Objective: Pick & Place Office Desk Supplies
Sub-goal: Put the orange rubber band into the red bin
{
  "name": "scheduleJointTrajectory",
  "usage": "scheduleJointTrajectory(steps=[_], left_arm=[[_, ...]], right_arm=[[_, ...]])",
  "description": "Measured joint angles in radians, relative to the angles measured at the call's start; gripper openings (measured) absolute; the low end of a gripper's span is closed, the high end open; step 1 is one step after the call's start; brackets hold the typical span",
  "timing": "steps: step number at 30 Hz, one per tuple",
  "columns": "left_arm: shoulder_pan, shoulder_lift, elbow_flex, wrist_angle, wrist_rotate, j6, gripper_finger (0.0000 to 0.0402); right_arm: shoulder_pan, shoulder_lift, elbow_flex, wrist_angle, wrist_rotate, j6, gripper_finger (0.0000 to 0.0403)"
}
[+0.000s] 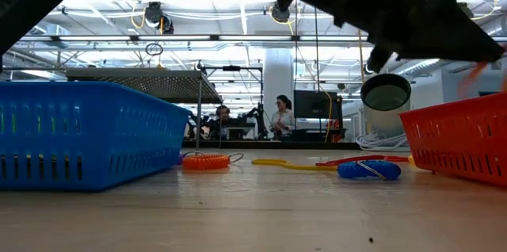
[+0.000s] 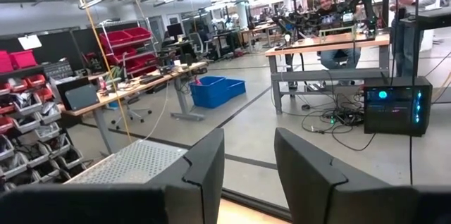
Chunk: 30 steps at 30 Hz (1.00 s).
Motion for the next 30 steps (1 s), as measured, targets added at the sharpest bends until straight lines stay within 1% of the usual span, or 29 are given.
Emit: scheduleJointTrajectory(steps=[6, 8, 11, 15, 21, 25, 30], left_arm=[[-0.004, 0.031, 0.000, -0.007, 0.023, -0.038, 0.0004], [-0.004, 0.029, 0.000, -0.004, 0.019, -0.032, 0.0011], [-0.005, 0.027, 0.000, -0.005, 0.005, -0.005, 0.0034], [-0.005, 0.027, 0.000, -0.015, 0.004, -0.001, 0.0080], [-0.004, 0.027, 0.000, -0.072, -0.005, 0.000, 0.0138], [-0.003, 0.027, 0.000, -0.126, -0.009, 0.004, 0.0160], [-0.016, 0.023, 0.000, -0.194, -0.099, 0.070, 0.0177]], right_arm=[[0.000, 0.001, 0.000, 0.002, -0.002, 0.002, 0.0116], [0.000, 0.001, 0.000, 0.002, -0.002, 0.002, 0.0116], [0.000, 0.001, 0.000, 0.002, -0.003, 0.010, 0.0116], [0.000, 0.003, 0.000, 0.002, -0.003, 0.021, 0.0116], [0.000, 0.011, 0.000, 0.002, -0.003, 0.021, 0.0116], [0.000, 0.022, 0.000, 0.002, -0.003, 0.022, 0.0116], [0.000, 0.038, 0.000, 0.002, -0.003, 0.053, 0.0116]])
